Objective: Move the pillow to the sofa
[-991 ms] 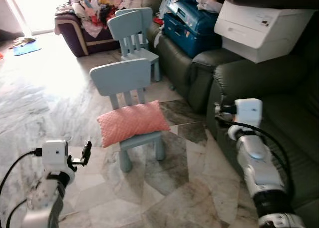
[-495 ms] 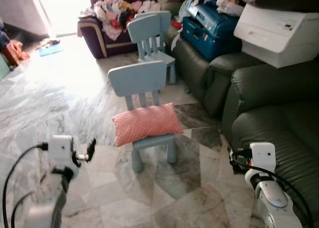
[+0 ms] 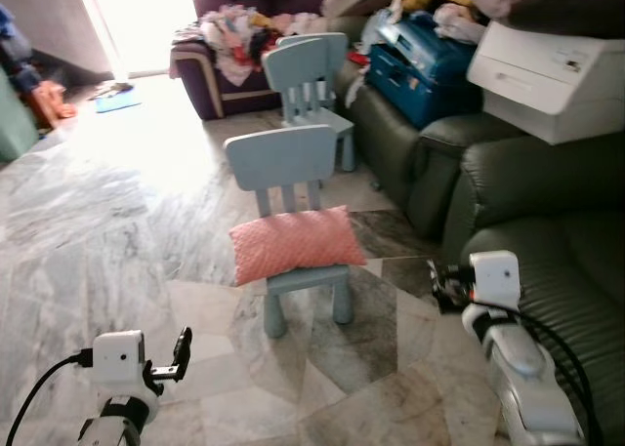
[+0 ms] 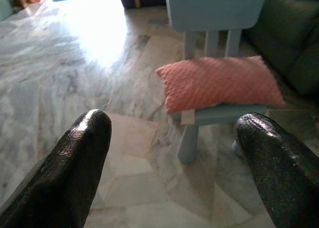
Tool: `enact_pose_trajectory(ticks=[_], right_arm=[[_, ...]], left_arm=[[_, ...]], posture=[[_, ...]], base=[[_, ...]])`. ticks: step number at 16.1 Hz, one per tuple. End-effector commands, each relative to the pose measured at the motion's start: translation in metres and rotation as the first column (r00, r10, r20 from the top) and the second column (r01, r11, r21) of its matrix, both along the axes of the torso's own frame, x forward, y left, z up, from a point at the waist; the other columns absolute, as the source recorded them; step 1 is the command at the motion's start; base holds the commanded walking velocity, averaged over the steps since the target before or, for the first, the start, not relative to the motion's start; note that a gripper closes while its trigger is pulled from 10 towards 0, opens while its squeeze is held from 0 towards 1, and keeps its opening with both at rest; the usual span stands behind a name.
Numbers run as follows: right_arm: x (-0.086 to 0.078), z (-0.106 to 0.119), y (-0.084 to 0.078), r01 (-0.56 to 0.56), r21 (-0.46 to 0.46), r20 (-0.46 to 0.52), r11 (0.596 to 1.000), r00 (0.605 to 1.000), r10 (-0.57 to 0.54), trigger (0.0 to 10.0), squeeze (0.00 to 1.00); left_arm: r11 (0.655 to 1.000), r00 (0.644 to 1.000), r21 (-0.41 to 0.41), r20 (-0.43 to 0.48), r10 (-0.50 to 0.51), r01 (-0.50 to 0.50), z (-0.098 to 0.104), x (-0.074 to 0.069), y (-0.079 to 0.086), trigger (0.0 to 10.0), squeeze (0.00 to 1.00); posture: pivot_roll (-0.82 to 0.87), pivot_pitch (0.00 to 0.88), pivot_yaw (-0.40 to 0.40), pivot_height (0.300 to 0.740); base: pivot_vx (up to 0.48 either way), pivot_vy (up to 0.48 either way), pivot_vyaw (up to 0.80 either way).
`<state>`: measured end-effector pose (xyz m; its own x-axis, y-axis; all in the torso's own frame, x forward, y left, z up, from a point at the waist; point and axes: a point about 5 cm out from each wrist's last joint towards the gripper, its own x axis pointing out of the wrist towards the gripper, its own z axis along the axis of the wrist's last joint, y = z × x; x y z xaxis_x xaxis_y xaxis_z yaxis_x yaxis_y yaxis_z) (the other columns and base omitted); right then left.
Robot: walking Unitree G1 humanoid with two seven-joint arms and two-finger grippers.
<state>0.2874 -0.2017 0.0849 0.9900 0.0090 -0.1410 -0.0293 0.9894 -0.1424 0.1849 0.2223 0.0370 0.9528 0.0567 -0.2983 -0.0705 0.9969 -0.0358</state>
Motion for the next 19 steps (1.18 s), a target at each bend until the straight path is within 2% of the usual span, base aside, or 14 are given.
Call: enact_pose_trajectory(ticks=[1, 7, 9, 12, 19], right_arm=[[0.005, 0.005, 0.009, -0.025, 0.000, 0.009, 1.000, 1.000, 0.025, 10.0, 0.00], [0.013, 0.011, 0.019, -0.034, 0.007, 0.033, 0.999, 0.999, 0.034, 10.0, 0.00], [0.016, 0.015, 0.023, -0.056, -0.004, 0.045, 0.998, 0.997, 0.056, 10.0, 0.00], [0.020, 0.026, 0.030, -0.121, -0.049, 0.090, 0.991, 0.988, 0.125, 10.0, 0.00], [0.018, 0.026, 0.031, -0.129, -0.054, 0.096, 0.990, 0.986, 0.134, 10.0, 0.00]], left_arm=[[1.000, 1.000, 0.013, 0.012, -0.008, 0.008, 0.003, 0.001, -0.002, 10.0, 0.00], [0.998, 0.997, 0.053, 0.070, 0.021, -0.025, 0.016, 0.015, 0.001, 10.0, 0.00], [0.994, 0.989, 0.044, 0.107, 0.100, -0.105, 0.019, 0.015, 0.007, 10.0, 0.00], [0.991, 0.984, 0.033, 0.127, 0.128, -0.133, 0.023, 0.016, 0.006, 10.0, 0.00], [0.994, 0.987, 0.034, 0.124, 0.100, -0.105, 0.023, 0.020, -0.002, 10.0, 0.00]], posture=[[-0.15, 0.000, 0.047, 0.740], [-0.14, 0.000, 0.045, 0.740], [-0.14, 0.000, 0.036, 0.740], [-0.14, 0.000, 0.023, 0.740], [-0.15, 0.000, 0.031, 0.740]], base=[[0.000, 0.000, 0.00], [0.000, 0.000, 0.00], [0.000, 0.000, 0.00], [0.359, 0.000, 0.00], [0.431, 0.000, 0.00]])
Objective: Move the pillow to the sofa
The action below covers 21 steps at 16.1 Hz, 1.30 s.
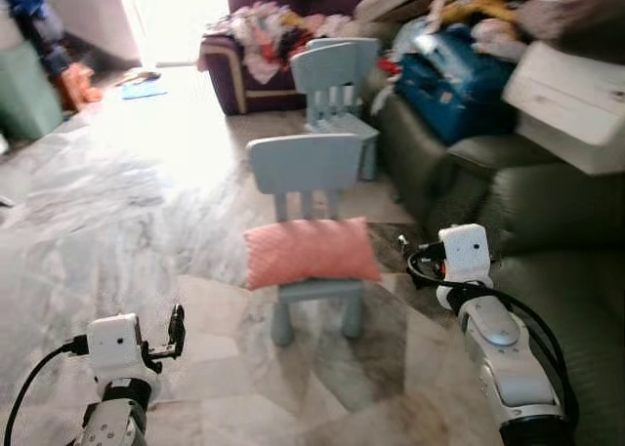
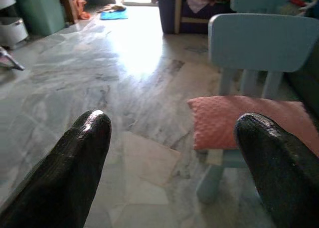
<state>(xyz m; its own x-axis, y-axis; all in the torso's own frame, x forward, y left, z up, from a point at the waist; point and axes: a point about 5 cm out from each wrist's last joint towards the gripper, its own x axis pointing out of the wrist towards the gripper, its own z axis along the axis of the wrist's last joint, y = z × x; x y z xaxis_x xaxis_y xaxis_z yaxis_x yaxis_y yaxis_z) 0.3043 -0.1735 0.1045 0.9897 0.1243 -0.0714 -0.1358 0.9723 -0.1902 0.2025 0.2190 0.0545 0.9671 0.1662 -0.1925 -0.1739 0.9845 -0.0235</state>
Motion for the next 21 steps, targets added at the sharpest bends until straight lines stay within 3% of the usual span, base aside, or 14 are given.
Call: enact_pose_trajectory(ticks=[1, 19, 21], right_arm=[[0.001, 0.006, 0.002, -0.011, -0.003, 0.026, 1.000, 1.000, 0.011, 10.0, 0.00], [0.006, 0.006, 0.012, -0.054, 0.007, 0.032, 0.999, 0.998, 0.053, 10.0, 0.00], [0.006, 0.006, 0.013, -0.059, 0.007, 0.031, 0.998, 0.998, 0.059, 10.0, 0.00]], left_arm=[[1.000, 1.000, 0.015, 0.016, -0.006, 0.006, 0.006, 0.003, 0.001, 10.0, 0.00], [1.000, 1.000, 0.019, -0.002, -0.016, 0.016, 0.004, 0.002, -0.005, 10.0, 0.00], [1.000, 0.999, -0.009, -0.021, 0.026, -0.026, 0.001, 0.003, -0.003, 10.0, 0.00]], posture=[[-0.15, 0.000, 0.031, 0.740], [-0.15, 0.000, 0.031, 0.740], [-0.15, 0.000, 0.031, 0.740]], base=[[0.431, 0.000, 0.00], [0.431, 0.000, 0.00], [0.000, 0.000, 0.00]])
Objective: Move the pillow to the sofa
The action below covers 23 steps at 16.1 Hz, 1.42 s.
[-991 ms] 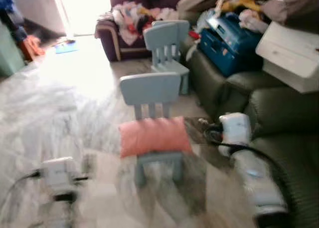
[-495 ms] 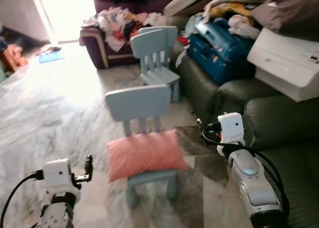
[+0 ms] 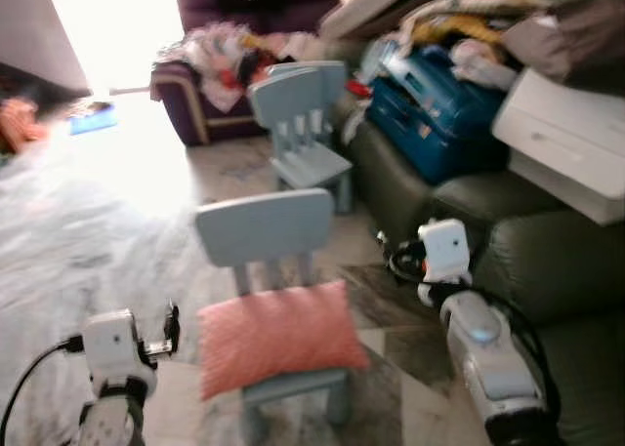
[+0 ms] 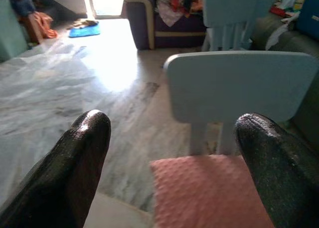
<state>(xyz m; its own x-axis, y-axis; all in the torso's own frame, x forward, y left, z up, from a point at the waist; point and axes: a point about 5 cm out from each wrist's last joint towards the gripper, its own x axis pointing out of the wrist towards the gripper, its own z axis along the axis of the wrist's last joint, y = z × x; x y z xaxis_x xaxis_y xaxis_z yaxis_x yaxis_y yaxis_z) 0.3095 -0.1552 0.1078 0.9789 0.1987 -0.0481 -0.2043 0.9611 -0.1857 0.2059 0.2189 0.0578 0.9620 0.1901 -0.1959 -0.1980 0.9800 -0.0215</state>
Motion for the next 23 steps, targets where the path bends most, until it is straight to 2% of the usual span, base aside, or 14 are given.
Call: enact_pose_trajectory(ticks=[1, 5, 8, 11, 13, 23], right_arm=[[0.0011, 0.0022, -0.0046, 0.013, 0.000, 0.009, 1.000, 1.000, -0.013, 10.0, 0.00], [0.0009, 0.0013, -0.0028, 0.005, 0.001, 0.009, 1.000, 1.000, -0.005, 10.0, 0.00], [0.0008, 0.0023, -0.0004, -0.017, -0.032, 0.023, 0.999, 1.000, 0.018, 10.0, 0.00], [0.0010, 0.0015, 0.0009, -0.015, -0.013, 0.019, 1.000, 1.000, 0.015, 10.0, 0.00], [0.0017, 0.0009, 0.0017, -0.014, -0.007, 0.017, 1.000, 1.000, 0.014, 10.0, 0.00], [0.0093, 0.0052, 0.0015, -0.009, -0.002, 0.029, 1.000, 1.000, 0.009, 10.0, 0.00]], left_arm=[[1.000, 1.000, -0.018, -0.022, 0.018, -0.018, -0.0031, -0.0005, -0.0023, 10.0, 0.00], [0.999, 0.999, -0.025, -0.020, 0.035, -0.035, -0.0029, 0.0002, -0.0010, 10.0, 0.00], [0.998, 0.998, -0.040, -0.025, 0.053, -0.054, -0.0033, 0.0004, -0.0002, 10.0, 0.00], [0.997, 0.998, -0.050, -0.035, 0.058, -0.060, -0.0041, 0.0006, 0.0003, 10.0, 0.00], [0.998, 0.998, -0.041, -0.035, 0.056, -0.058, -0.0041, 0.0010, 0.0012, 10.0, 0.00], [1.000, 1.000, 0.010, 0.000, 0.012, -0.012, 0.0010, 0.0057, 0.0028, 10.0, 0.00]], posture=[[-0.15, 0.000, 0.031, 0.740], [-0.15, 0.000, 0.032, 0.740], [-0.15, 0.000, 0.033, 0.740], [-0.14, 0.000, 0.034, 0.740], [-0.14, 0.000, 0.032, 0.740], [-0.14, 0.000, 0.035, 0.740]], base=[[0.000, 0.000, 0.00], [0.000, 0.000, 0.00], [0.000, 0.000, 0.16], [0.000, 0.406, 0.00], [0.000, 0.480, 0.00], [0.000, 0.000, 0.00]])
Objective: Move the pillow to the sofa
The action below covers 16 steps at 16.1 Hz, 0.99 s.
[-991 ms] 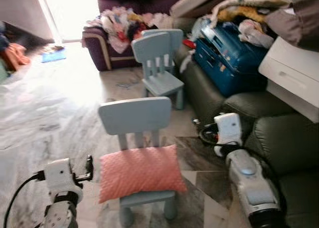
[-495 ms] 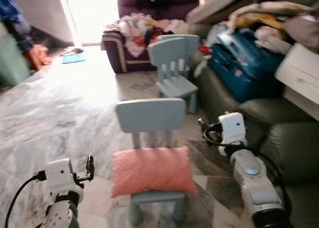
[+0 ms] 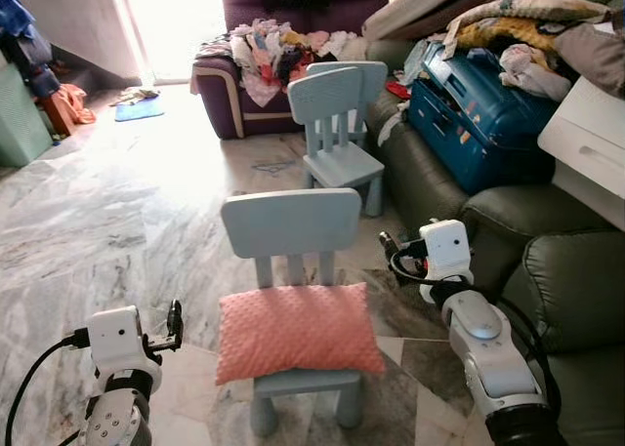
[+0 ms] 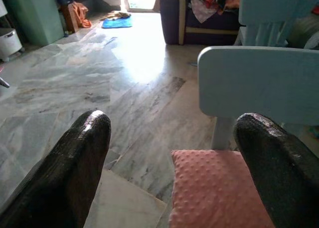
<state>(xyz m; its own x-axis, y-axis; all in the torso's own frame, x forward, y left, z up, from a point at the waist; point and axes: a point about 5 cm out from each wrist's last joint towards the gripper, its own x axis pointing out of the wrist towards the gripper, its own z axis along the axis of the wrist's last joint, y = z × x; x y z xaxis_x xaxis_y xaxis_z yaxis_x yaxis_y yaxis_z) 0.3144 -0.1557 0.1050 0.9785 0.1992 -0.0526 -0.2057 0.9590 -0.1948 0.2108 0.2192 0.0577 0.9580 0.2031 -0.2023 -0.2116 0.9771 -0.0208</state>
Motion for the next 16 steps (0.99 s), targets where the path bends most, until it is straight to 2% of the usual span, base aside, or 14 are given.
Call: enact_pose_trajectory(ticks=[1, 10, 13, 16], right_arm=[[0.0060, 0.0094, 0.0010, -0.005, 0.008, 0.035, 1.000, 0.999, 0.005, 10.0, 0.00], [0.0082, 0.0104, -0.0003, -0.002, 0.008, 0.045, 1.000, 0.999, 0.001, 10.0, 0.00], [0.0080, 0.0105, -0.0003, -0.002, 0.007, 0.047, 1.000, 0.999, 0.002, 10.0, 0.00], [0.0078, 0.0104, -0.0006, -0.002, 0.005, 0.048, 1.000, 0.999, 0.002, 10.0, 0.00]], left_arm=[[1.000, 1.000, 0.007, 0.014, -0.004, 0.003, 0.0021, 0.0003, 0.0031, 10.0, 0.00], [1.000, 1.000, 0.015, 0.016, -0.014, 0.014, 0.0008, -0.0005, 0.0000, 10.0, 0.00], [1.000, 1.000, 0.009, 0.008, -0.022, 0.022, -0.0003, -0.0006, -0.0014, 10.0, 0.00], [1.000, 1.000, 0.016, -0.009, -0.005, 0.005, -0.0027, -0.0013, -0.0013, 10.0, 0.00]], posture=[[-0.14, 0.000, 0.033, 0.740], [-0.14, 0.000, 0.036, 0.740], [-0.14, 0.000, 0.036, 0.740], [-0.14, 0.000, 0.036, 0.740]], base=[[0.255, 0.240, 0.00], [0.295, 0.365, 0.00], [0.256, 0.000, 0.00], [0.000, 0.000, 0.00]])
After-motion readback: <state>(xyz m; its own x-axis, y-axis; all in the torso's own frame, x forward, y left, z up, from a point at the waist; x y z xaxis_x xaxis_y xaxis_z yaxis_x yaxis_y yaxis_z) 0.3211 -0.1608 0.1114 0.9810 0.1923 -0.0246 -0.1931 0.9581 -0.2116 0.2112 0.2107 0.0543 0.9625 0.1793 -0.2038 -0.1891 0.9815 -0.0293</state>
